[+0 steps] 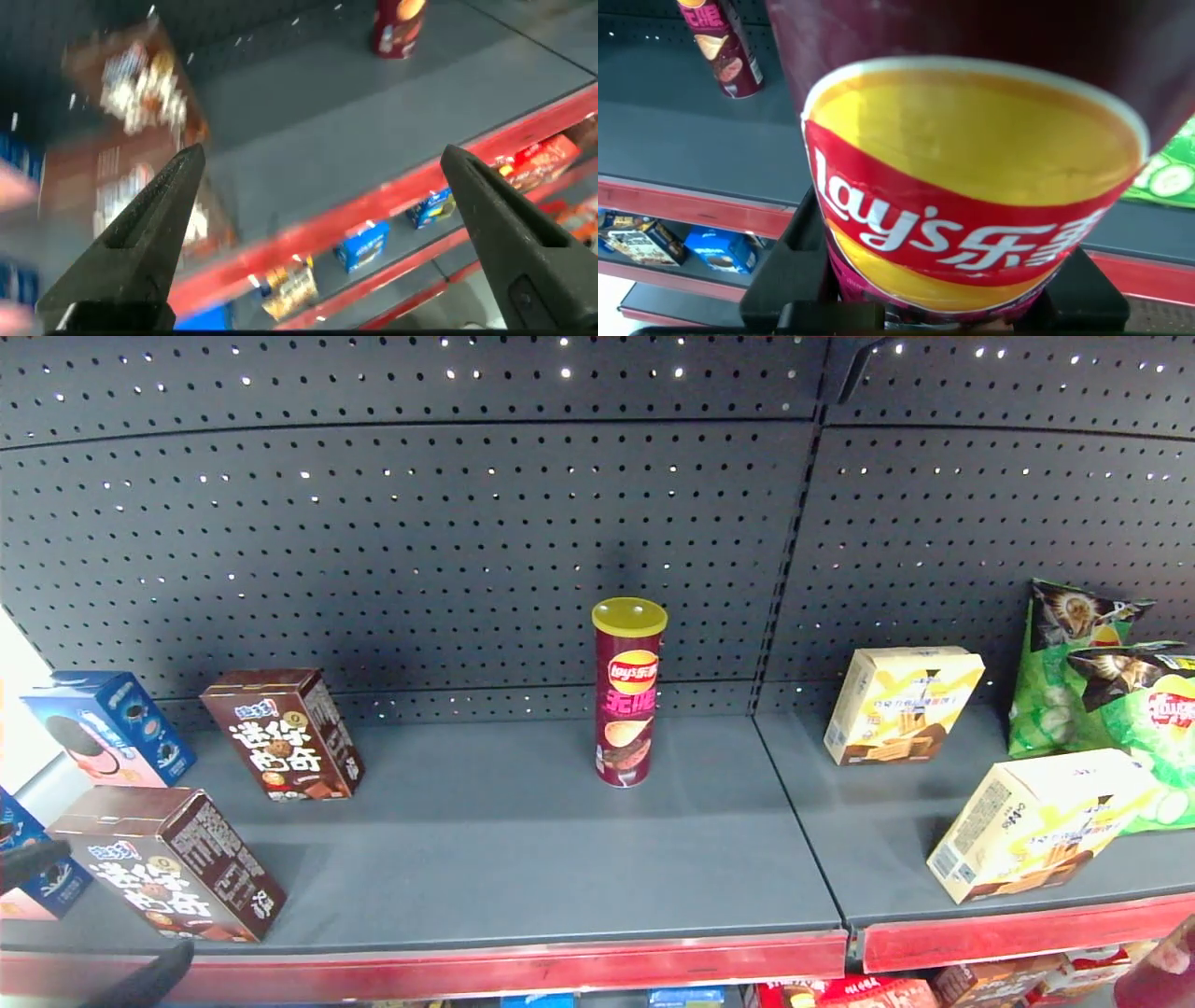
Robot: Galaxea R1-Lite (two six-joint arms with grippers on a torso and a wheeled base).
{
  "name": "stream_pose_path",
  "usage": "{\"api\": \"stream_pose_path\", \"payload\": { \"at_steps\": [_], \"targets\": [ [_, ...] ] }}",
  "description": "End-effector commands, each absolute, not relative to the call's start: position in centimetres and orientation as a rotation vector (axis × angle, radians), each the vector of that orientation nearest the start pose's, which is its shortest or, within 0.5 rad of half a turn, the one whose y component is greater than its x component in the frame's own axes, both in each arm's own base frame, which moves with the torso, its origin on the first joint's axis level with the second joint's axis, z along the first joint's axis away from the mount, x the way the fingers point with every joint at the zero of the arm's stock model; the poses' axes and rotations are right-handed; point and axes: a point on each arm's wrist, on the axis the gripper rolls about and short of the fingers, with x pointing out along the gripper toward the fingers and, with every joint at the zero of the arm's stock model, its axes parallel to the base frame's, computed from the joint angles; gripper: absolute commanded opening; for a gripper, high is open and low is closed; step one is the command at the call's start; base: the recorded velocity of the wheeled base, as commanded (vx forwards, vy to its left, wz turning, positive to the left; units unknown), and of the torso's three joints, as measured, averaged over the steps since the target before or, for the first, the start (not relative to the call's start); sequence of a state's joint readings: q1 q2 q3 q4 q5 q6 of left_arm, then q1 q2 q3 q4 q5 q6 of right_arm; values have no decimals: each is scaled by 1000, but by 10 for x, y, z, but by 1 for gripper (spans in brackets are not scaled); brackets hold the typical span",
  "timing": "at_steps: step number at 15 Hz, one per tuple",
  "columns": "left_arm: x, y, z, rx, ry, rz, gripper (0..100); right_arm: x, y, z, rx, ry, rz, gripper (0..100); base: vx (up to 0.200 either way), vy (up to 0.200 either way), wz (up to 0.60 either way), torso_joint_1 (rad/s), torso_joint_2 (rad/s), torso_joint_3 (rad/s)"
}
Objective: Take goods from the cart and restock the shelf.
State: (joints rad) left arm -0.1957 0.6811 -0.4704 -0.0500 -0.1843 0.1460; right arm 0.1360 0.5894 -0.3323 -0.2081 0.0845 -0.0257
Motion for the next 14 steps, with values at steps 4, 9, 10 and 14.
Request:
{"api": "stream_pose_path", "payload": {
  "at_steps": [4, 9, 10, 14],
  "targets": [
    [131, -55, 233, 193, 201, -631, 100, 40, 7, 189, -27, 48, 215, 0, 0, 0, 0, 0, 0, 0],
    [176, -76, 225, 180, 200, -730, 100, 36, 6, 188, -27, 37, 208, 0, 0, 0, 0, 0, 0, 0],
    [177, -77, 223, 171, 212, -750, 100, 34, 6, 187, -27, 31, 206, 0, 0, 0, 0, 0, 0, 0],
    [194, -89, 211, 161, 240, -838, 100, 30, 5, 187, -26, 13, 200, 0, 0, 0, 0, 0, 0, 0]
  ]
}}
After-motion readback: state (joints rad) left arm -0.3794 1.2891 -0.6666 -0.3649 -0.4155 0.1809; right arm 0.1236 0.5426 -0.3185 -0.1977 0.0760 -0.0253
